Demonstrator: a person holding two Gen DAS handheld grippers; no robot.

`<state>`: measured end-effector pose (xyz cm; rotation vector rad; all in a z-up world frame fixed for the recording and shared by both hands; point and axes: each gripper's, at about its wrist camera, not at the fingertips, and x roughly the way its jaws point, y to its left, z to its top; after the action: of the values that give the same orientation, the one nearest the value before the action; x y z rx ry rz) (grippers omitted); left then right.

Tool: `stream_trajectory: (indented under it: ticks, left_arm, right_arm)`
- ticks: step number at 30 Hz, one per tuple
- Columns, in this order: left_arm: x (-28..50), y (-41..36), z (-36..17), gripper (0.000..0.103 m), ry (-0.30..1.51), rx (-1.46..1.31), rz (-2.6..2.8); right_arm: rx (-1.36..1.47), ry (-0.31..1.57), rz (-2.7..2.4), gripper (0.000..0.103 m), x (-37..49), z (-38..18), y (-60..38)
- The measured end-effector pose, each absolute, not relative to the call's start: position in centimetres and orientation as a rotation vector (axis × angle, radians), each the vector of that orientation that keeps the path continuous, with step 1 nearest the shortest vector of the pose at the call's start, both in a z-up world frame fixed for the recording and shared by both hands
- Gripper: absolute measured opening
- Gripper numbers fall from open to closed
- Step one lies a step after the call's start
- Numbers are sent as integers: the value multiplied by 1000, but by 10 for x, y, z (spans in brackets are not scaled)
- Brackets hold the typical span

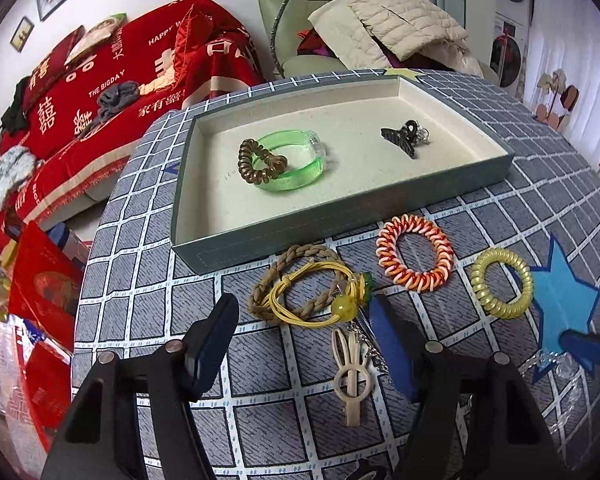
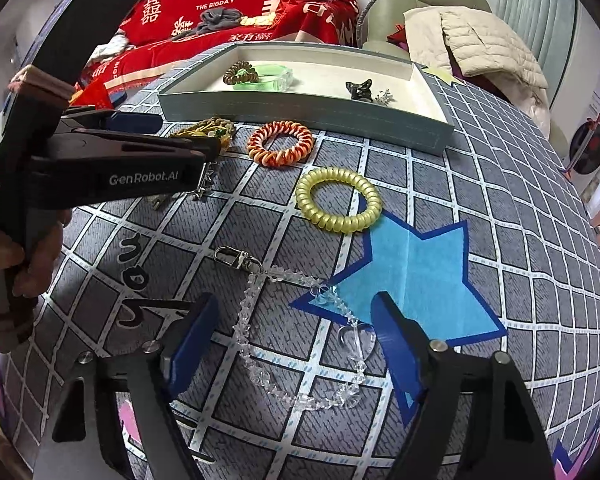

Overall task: Organize jewelry
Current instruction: 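Grasp the yellow cord keychain with the left tool while the right tool grasps the crystal bead chain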

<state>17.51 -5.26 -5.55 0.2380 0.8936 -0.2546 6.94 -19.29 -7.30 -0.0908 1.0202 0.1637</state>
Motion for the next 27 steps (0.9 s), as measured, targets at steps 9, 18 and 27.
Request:
stream_trajectory:
  ticks: [9, 18, 27]
  left_arm:
    - [176, -52, -53, 41, 908, 210, -302]
    - [169, -39, -43, 34, 881, 163, -316]
    - [157, -22, -16, 34, 828, 114, -333]
  right_arm:
    - [-76, 1014, 147, 30, 66, -68, -195]
    - [-5, 1014, 141, 11, 64, -66, -205]
    - [89, 983, 150, 9, 67, -47, -220]
